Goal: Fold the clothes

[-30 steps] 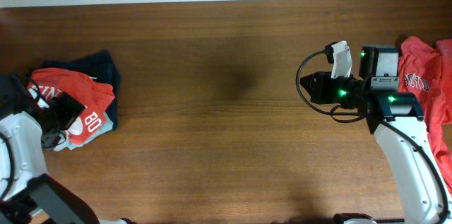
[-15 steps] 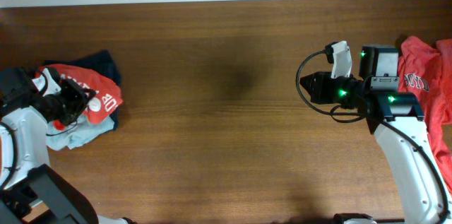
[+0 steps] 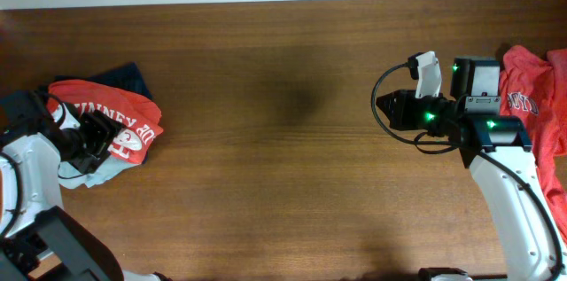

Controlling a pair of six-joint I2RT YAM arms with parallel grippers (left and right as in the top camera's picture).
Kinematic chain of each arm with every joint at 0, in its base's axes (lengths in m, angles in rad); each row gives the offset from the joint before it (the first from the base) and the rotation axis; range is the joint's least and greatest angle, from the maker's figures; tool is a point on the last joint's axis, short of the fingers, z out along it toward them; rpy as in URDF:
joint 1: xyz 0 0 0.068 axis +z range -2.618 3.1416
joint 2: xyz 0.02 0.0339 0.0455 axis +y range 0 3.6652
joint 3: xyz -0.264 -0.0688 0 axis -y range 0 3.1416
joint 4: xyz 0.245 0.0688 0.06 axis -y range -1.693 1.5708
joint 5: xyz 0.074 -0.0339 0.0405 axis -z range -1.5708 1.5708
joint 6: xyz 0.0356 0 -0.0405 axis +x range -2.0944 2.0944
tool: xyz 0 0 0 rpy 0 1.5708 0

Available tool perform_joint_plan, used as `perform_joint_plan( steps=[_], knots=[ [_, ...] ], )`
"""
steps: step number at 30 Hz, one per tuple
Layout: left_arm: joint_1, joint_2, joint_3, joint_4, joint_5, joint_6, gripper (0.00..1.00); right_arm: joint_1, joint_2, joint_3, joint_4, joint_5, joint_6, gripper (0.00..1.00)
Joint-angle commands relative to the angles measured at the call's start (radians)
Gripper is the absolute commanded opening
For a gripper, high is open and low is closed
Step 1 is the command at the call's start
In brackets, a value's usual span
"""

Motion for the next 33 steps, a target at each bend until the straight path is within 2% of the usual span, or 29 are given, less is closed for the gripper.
perform_joint_plan(
  steps=[1,5,11,20,25,30,33],
  knots=[
    [0.007,-0.082,0.001,0.008,-0.034,0.016,0.70,0.005,-0.002,0.002,0.005,0.005,0.003,0.08],
    [0.066,-0.181,0.001,-0.001,-0.133,0.016,0.82,0.005,-0.002,0.002,0.005,0.005,0.003,0.07],
    [0.084,-0.168,-0.005,-0.011,-0.237,0.016,0.86,0.005,-0.002,0.002,0.005,0.004,0.003,0.08],
    [0.084,-0.164,-0.013,-0.060,-0.294,0.047,0.86,0.005,-0.002,0.002,-0.001,0.004,0.003,0.08],
    [0.083,-0.165,-0.013,-0.096,-0.216,0.111,0.84,0.005,-0.002,0.002,0.002,0.004,0.003,0.08],
    [0.083,-0.164,-0.014,-0.100,-0.400,0.111,0.84,0.005,-0.002,0.002,0.003,0.005,0.003,0.08],
    [0.082,-0.147,-0.016,-0.050,-0.397,0.130,0.82,0.005,-0.002,0.002,0.011,0.005,0.003,0.08]
  ],
)
